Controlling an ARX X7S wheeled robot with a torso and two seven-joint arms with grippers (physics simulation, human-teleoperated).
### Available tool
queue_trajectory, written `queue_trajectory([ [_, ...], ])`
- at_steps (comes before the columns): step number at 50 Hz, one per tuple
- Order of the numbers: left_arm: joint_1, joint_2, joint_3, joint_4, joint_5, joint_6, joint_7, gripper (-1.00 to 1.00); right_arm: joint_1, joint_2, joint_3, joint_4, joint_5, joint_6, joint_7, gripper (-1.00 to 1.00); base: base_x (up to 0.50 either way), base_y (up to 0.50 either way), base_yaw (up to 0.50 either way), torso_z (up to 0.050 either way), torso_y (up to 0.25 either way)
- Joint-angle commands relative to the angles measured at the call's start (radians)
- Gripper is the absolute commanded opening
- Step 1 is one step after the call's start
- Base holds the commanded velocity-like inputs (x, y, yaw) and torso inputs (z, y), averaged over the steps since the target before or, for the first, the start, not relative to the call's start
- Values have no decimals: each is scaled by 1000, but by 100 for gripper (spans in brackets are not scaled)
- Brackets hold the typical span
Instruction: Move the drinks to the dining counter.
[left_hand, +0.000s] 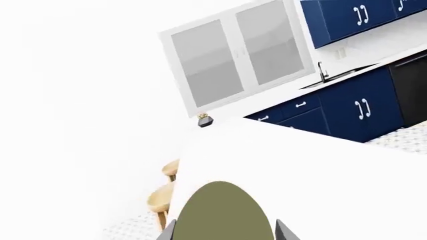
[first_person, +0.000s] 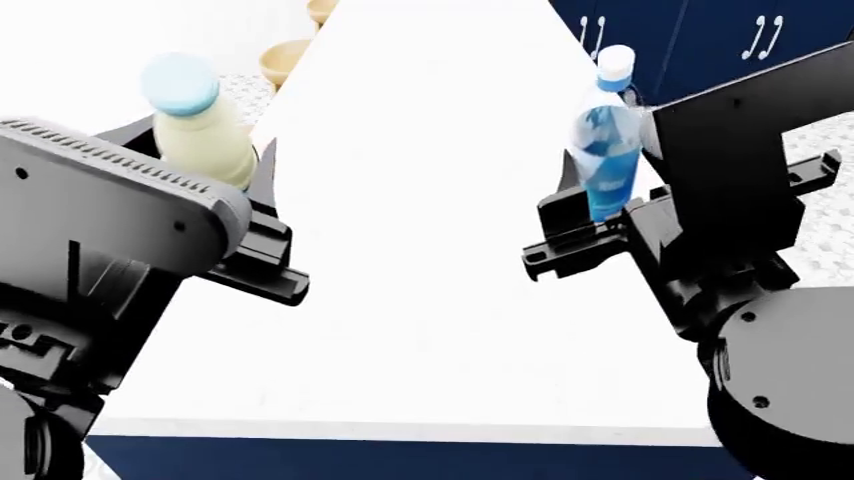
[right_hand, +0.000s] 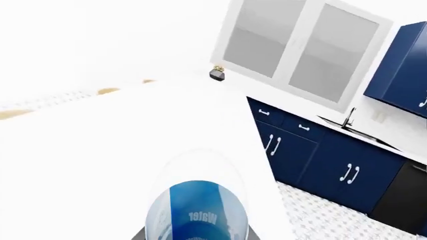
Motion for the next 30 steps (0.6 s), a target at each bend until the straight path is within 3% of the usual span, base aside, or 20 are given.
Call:
queue_trajectory([
  [1, 29, 32, 93, -49, 231, 66, 183, -100, -30, -43, 11, 137, -111, -58, -159, -100, 0, 0, 0, 0, 0],
  [10, 78, 24, 135, -71, 327, 129, 270, -100, -52, -58, 16, 154, -164, -99, -201, -100, 0, 0, 0, 0, 1],
  [30, 110, 6, 192, -79, 383, 179, 303, -100, -110, -48, 18, 141, -199, -152, -241, -100, 0, 0, 0, 1, 2],
])
